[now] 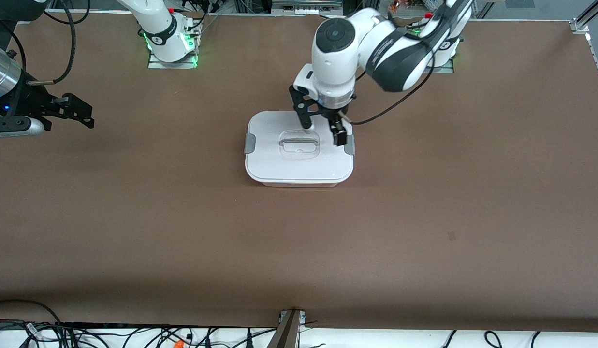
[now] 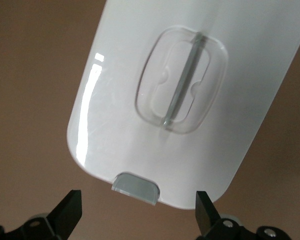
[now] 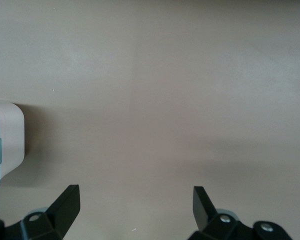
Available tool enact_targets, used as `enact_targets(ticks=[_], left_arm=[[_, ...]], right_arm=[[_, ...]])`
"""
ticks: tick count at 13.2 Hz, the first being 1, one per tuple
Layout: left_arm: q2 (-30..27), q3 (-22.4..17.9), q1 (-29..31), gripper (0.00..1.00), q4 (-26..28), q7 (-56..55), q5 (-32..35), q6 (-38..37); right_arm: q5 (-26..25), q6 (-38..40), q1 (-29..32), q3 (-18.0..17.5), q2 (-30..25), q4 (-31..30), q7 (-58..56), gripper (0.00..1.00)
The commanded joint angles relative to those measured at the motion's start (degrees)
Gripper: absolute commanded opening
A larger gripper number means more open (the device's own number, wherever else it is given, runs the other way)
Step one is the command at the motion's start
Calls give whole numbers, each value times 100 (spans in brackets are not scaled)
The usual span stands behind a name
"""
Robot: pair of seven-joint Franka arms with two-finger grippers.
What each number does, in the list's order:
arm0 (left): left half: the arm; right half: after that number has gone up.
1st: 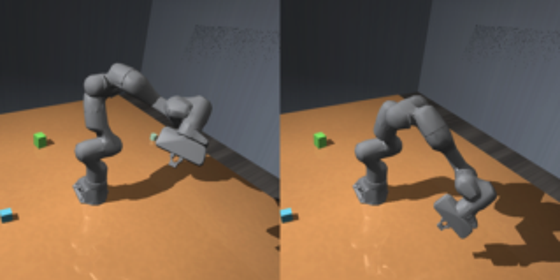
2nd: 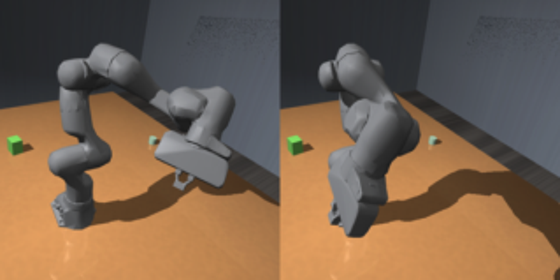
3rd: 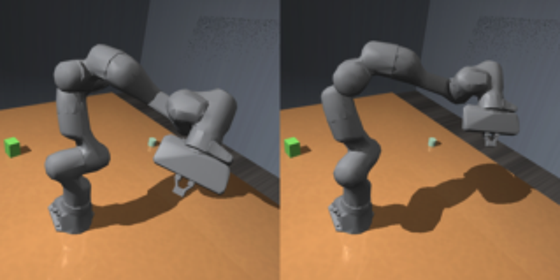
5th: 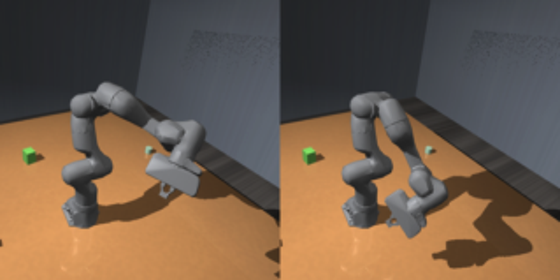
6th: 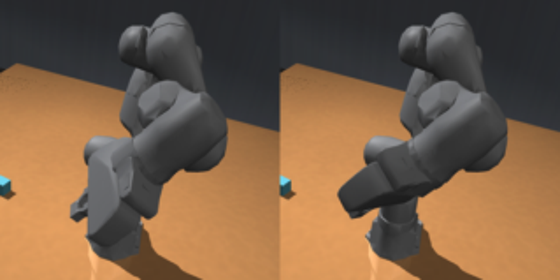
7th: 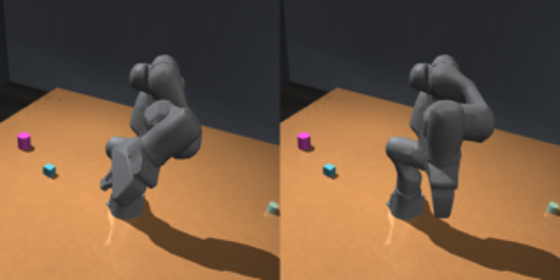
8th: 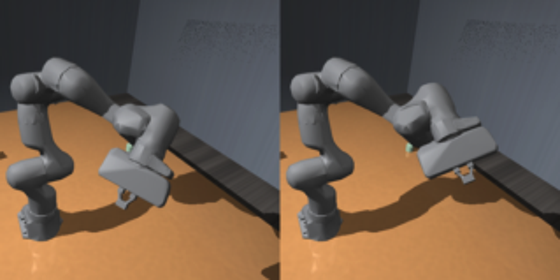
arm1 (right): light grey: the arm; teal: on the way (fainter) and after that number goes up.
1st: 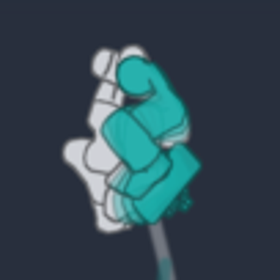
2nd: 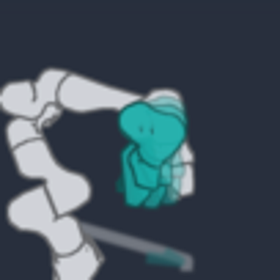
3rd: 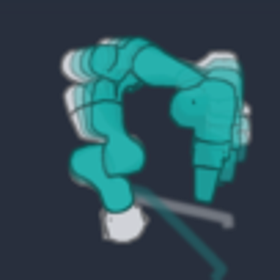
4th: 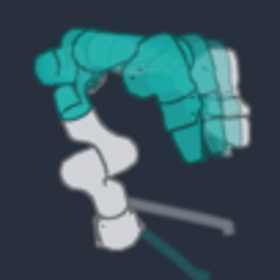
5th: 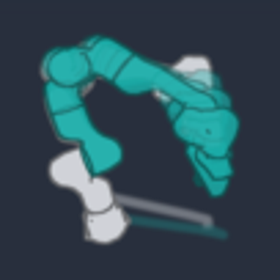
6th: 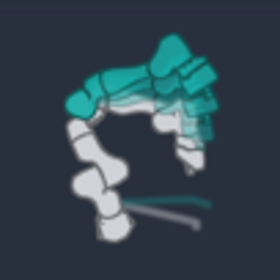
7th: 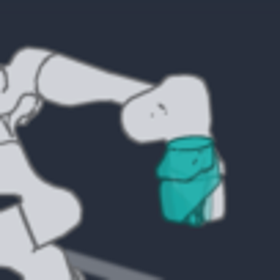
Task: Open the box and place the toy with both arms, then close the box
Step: 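Release the lid handle and raise the left gripper away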
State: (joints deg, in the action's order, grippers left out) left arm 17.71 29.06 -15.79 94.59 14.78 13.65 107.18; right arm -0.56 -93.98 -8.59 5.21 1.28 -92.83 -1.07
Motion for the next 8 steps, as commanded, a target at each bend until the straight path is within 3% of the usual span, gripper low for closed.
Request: enact_targets(ticks=[1, 3, 5, 8], left_arm=[[-504, 4, 591, 100, 77, -852, 112, -450], [-602, 30, 1181, 100, -333, -784, 112, -1037], [-558, 4, 1489, 100, -1158, -818, 121, -1654], [-575, 12, 2313, 100, -1417, -880, -150, -1770]], right_arm=[[-6, 38, 6, -3, 47, 133, -34, 100], [-6, 47, 6, -3, 47, 125, -34, 100], [-6, 47, 6, -3, 47, 125, -34, 100], [-6, 47, 6, -3, 47, 125, -34, 100]])
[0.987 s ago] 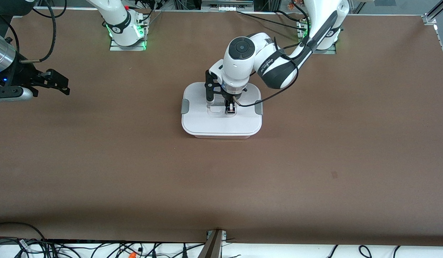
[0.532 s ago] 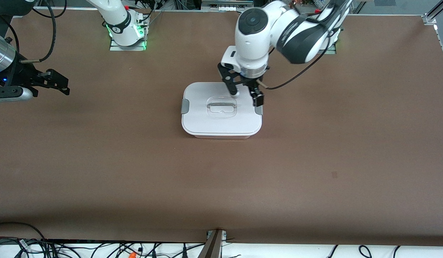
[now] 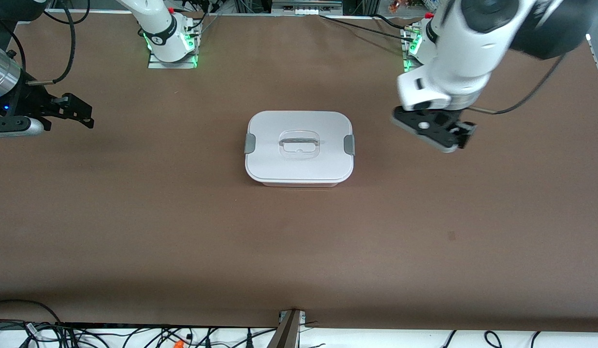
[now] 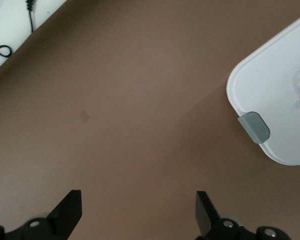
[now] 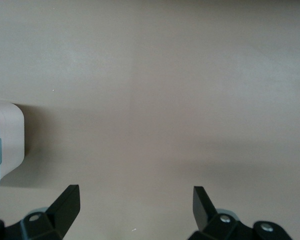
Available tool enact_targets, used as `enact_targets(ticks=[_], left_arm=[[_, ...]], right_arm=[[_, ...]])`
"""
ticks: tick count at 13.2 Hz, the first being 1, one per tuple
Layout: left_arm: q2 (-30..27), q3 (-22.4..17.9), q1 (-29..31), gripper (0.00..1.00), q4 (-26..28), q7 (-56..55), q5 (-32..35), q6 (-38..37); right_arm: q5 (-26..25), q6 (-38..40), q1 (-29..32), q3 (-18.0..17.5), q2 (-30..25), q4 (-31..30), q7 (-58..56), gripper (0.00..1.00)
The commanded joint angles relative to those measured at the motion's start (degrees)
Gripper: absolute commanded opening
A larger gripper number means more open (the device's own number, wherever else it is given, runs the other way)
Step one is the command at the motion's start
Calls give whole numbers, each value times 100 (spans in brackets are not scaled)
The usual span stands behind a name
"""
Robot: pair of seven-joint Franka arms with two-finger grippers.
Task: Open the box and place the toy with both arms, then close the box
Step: 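Release the lid handle and raise the left gripper away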
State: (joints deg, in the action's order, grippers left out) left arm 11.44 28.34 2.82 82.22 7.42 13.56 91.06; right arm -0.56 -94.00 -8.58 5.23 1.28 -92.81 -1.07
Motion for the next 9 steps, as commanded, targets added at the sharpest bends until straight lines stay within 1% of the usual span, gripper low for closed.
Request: enact_targets(ticks=[1, 2, 3, 4, 5, 6, 7, 8, 9], left_arm=[[26, 58, 744, 100, -101, -187, -492, -167], [-18, -229, 816, 100, -66, -249, -730, -158], [-193, -963, 486, 100, -31, -249, -906, -115], [-247, -1666, 13, 100, -4, -223, -1047, -132], [-264, -2100, -113, 100, 22, -188, -1188, -123], [-360, -2313, -210, 100, 144, -179, -1224, -106], [-648, -2393, -246, 100, 398, -170, -1216, 60], [-930, -2403, -238, 100, 827, -170, -1216, 322], [-985, -2403, -220, 100, 935, -188, -1224, 403]], right_arm=[[-6, 49, 6, -5, 47, 122, -34, 100], [-6, 49, 6, -5, 47, 122, -34, 100], [-6, 49, 6, -5, 47, 122, -34, 100], [-6, 49, 6, -5, 47, 122, -34, 100], [-6, 40, 6, -5, 56, 131, -34, 100], [-6, 40, 6, -5, 47, 131, -34, 100], [-6, 40, 6, -5, 56, 131, -25, 100], [-6, 23, 6, -5, 56, 131, -34, 100], [-6, 31, 6, -5, 47, 131, -34, 100]])
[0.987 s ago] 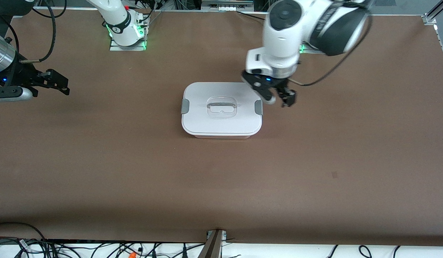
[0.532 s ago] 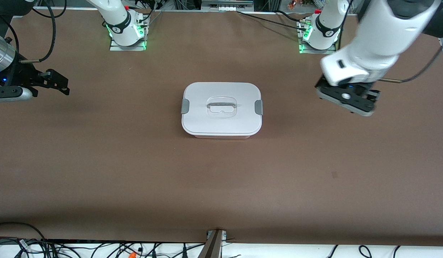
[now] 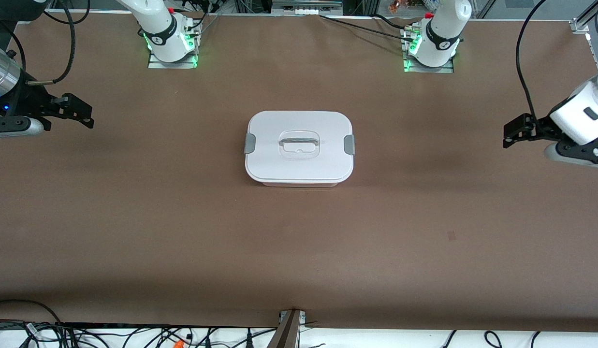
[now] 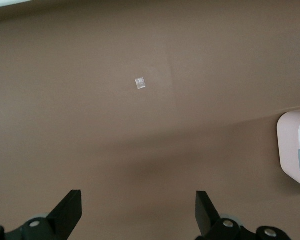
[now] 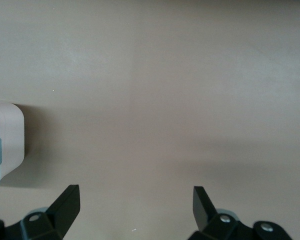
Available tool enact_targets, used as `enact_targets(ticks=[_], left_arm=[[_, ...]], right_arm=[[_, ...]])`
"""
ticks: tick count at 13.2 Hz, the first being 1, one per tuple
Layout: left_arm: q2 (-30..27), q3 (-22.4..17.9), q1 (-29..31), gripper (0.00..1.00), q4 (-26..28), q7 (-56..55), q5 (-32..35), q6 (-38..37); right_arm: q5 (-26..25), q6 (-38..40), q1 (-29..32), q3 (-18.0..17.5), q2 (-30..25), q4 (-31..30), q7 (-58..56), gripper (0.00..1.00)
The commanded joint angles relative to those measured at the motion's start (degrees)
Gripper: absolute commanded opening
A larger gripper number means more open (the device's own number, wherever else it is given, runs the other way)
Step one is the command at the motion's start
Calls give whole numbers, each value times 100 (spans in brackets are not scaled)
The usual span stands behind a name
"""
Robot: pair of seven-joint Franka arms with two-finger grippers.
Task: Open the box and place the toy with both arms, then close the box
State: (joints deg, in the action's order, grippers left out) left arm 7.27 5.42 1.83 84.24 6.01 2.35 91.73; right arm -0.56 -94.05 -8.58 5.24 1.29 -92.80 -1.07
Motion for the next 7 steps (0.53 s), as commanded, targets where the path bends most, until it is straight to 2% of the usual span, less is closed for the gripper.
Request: enact_targets(ticks=[1, 4, 7], left_arm=[[-569, -163, -113, 100, 743, -56, -121, 319], [-569, -768, -122, 100, 831, -48, -595, 319], [-526, -945, -122, 100, 910, -56, -482, 484]], right_arm=[[-6, 35, 6, -5, 47, 130, -34, 100], [3, 27, 6, -5, 56, 130, -25, 100], [3, 27, 6, -5, 56, 130, -25, 100]])
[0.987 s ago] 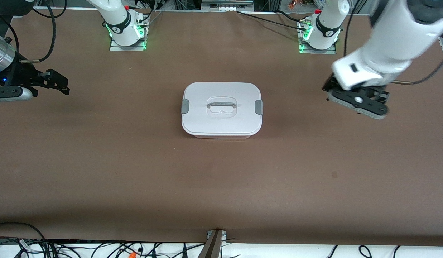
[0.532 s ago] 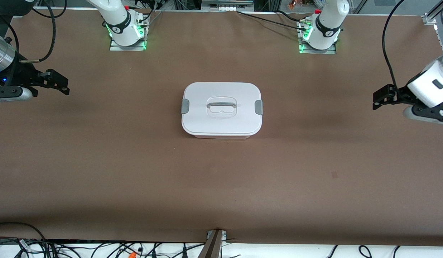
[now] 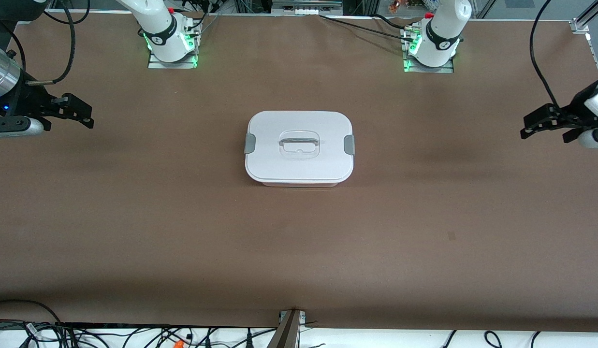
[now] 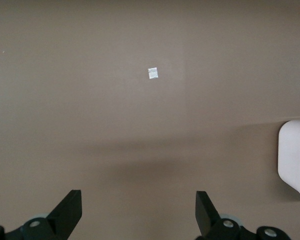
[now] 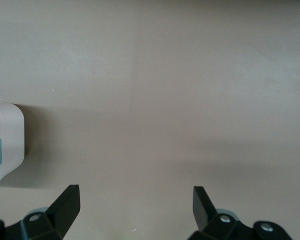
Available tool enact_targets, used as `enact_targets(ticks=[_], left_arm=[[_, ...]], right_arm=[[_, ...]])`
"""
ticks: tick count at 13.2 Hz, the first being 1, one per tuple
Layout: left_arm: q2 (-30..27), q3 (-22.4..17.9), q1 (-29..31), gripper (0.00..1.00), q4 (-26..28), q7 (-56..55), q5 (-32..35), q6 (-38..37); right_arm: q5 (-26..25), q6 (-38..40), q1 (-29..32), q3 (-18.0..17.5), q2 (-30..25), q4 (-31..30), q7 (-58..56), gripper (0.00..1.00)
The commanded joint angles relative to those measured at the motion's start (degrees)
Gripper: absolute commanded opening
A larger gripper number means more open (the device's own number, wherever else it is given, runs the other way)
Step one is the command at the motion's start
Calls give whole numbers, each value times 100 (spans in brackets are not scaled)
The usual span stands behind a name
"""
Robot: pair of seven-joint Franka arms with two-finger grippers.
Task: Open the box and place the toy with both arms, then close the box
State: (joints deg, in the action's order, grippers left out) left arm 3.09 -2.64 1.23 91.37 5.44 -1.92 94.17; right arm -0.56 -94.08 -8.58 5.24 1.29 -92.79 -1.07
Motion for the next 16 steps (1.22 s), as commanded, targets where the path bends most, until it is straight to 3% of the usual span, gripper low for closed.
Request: enact_targets(ticks=[1, 3, 5, 8, 16], left_arm=[[-89, -263, -70, 100, 284, 27, -37, 617], [-168, -264, -70, 100, 425, -95, -37, 674], [-168, -229, -70, 100, 364, -393, 68, 236], [-203, 289, -35, 100, 293, -1044, 499, 84], [-186, 404, -26, 100, 302, -852, 359, 102]], right_arm=[[3, 30, 6, -5, 55, 130, -25, 100], [3, 30, 6, -23, 55, 130, -16, 100], [20, 30, 6, -23, 55, 130, -16, 100], [108, 65, 6, -5, 46, 121, -16, 100], [117, 100, 6, -23, 38, 113, -8, 100]])
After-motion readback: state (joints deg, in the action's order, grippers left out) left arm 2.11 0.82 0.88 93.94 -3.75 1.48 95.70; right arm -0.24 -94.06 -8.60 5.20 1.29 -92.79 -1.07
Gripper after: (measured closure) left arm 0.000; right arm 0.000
